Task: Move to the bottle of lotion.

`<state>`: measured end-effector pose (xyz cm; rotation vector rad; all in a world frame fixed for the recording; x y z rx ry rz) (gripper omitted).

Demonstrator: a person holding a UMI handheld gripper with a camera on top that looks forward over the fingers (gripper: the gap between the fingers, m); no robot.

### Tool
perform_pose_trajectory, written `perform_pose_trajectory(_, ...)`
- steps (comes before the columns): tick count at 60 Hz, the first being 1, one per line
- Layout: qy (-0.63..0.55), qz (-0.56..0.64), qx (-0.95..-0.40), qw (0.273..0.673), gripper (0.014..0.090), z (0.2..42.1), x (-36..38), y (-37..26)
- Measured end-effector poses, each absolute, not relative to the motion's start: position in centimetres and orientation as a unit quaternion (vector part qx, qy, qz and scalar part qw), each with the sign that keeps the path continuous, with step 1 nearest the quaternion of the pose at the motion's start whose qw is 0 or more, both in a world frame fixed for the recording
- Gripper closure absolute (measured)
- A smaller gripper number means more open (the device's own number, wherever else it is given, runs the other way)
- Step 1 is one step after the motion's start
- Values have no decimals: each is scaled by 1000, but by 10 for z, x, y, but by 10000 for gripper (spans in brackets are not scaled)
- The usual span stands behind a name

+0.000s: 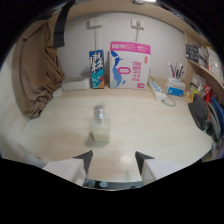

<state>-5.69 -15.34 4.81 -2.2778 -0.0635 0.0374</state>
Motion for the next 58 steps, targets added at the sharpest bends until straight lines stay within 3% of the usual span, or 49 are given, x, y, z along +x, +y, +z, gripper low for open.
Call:
perform_pose_trajectory(27, -33, 18, -907, 419, 183, 6, -81, -119)
perform_pose_trajectory(58, -24, 24, -905, 423, 178, 7, -82, -108)
